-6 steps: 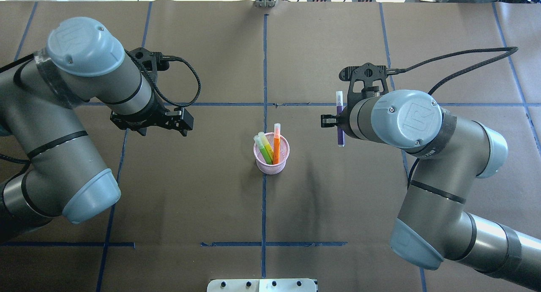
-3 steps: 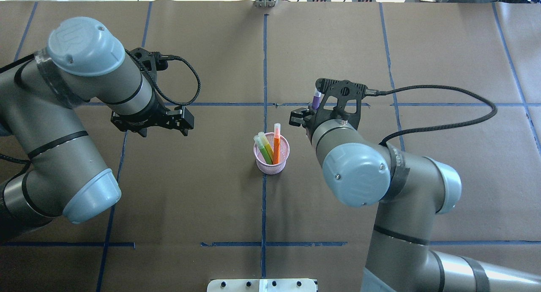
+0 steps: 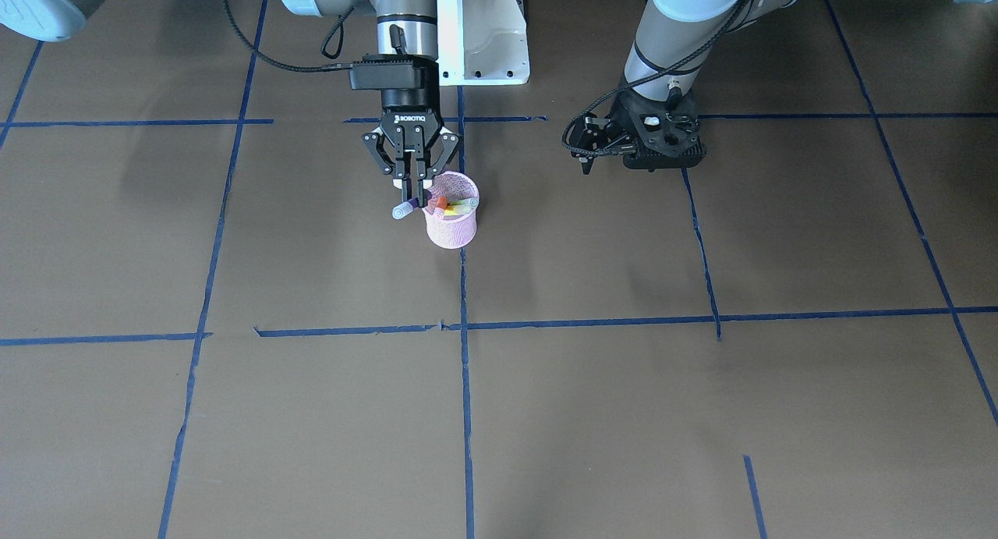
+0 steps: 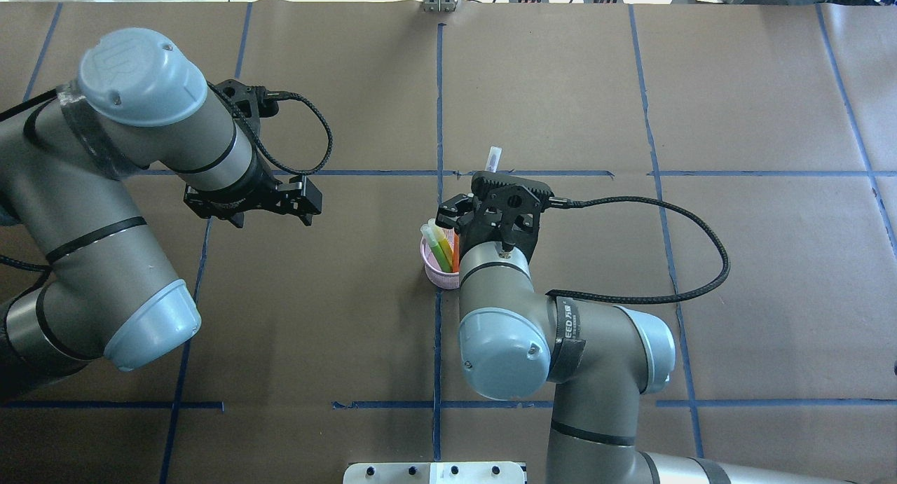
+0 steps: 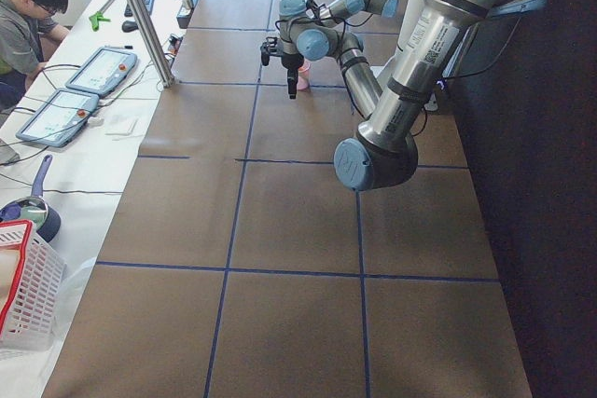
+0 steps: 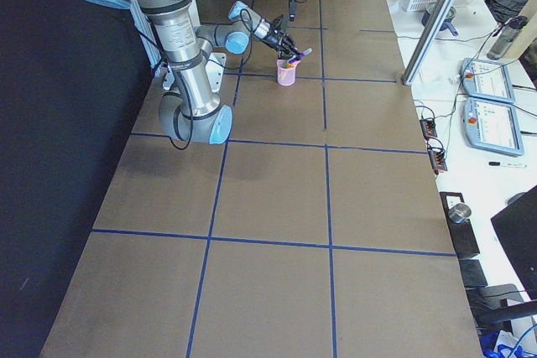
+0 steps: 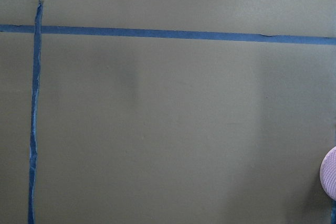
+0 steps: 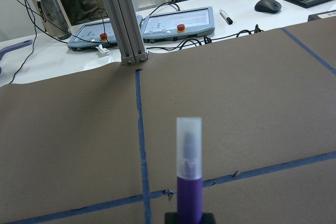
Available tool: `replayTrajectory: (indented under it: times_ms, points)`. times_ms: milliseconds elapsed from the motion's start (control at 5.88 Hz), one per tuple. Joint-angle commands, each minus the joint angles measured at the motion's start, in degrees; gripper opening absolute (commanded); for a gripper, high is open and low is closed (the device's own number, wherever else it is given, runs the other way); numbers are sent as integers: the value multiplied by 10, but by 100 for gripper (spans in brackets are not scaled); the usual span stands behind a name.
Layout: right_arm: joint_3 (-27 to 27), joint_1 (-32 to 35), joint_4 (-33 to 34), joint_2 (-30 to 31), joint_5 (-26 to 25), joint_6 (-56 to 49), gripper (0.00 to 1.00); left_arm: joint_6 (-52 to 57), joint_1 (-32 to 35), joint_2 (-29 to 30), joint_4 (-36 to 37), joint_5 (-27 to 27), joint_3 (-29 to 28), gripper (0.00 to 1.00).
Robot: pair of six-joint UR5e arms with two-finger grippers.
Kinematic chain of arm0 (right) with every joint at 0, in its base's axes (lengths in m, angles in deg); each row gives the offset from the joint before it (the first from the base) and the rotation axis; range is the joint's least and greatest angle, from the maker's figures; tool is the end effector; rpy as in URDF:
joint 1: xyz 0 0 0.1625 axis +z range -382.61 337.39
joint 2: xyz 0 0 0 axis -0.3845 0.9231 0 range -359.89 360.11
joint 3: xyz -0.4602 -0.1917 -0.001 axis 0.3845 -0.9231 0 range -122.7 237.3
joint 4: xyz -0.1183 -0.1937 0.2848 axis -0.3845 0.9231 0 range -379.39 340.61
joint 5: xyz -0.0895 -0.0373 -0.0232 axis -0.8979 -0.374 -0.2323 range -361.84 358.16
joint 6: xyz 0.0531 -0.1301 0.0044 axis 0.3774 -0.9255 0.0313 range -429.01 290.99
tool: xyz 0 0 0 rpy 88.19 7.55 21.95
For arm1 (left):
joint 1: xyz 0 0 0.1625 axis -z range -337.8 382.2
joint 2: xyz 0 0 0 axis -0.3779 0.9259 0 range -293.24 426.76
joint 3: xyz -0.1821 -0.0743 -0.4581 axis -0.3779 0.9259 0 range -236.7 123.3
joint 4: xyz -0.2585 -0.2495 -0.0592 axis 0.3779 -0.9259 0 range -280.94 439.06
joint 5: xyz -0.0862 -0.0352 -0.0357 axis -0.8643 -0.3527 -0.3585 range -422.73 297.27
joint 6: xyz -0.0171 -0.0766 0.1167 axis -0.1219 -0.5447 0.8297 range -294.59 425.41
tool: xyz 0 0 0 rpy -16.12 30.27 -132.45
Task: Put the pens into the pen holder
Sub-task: 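Lower the purple marker into the cup and open the right gripper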
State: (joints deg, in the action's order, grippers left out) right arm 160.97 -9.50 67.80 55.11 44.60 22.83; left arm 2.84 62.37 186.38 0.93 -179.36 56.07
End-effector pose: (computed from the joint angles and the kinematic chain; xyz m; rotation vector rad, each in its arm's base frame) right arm -0.5823 -0.3720 0.3017 0.7959 -0.7882 0.5744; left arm 0.4212 -0.4475 0.3583 0.0162 0.8236 -0.0453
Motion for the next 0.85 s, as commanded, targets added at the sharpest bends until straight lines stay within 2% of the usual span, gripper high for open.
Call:
replayTrajectory:
  times_ms: [0,340,511,681]
  points:
    - [-16,-19,0,-2,-26,30,0,0,0,0,0,0,1,100]
    - [-28,-38,0,-2,-63,32,3,-1,0,2,1,-1,2,100]
    - [-27,-41,-2,-2,-64,32,23,-2,0,3,0,-1,3,100]
    - [-28,-42,1,-10,-61,23,99,-2,0,2,0,-1,3,100]
